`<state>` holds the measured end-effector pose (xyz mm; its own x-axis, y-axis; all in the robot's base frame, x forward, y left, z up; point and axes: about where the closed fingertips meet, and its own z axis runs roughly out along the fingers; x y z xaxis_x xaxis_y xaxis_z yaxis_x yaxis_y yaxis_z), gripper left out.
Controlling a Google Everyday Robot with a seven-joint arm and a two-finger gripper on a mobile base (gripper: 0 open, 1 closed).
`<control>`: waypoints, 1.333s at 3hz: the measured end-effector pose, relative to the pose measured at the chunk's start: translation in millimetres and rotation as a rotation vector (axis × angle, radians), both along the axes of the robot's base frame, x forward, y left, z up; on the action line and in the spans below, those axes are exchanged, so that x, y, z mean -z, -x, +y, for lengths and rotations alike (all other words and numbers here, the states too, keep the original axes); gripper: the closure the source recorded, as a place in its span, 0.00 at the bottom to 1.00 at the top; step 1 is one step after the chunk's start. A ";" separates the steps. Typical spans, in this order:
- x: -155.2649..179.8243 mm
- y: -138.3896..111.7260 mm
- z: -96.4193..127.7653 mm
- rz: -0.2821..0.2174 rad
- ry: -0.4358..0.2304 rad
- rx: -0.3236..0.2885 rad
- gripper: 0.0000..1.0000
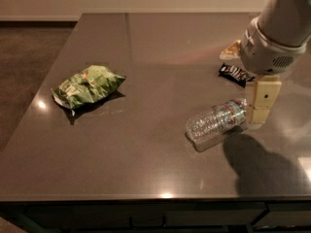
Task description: Place water bottle upright
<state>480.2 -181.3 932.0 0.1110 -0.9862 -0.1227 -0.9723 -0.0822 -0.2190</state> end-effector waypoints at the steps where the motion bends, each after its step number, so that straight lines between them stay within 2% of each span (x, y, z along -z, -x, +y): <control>1: 23.8 -10.1 6.4 0.020 0.057 -0.131 0.00; 3: 54.0 -16.5 -2.7 0.074 0.171 -0.342 0.00; 4: 59.7 -17.9 -5.7 0.083 0.183 -0.380 0.00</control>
Offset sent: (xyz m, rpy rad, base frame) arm 0.0163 -0.0023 -0.0645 -0.1977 0.1075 0.3970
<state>498.0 -187.0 872.4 0.4676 -0.8835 0.0271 -0.8792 -0.4680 -0.0896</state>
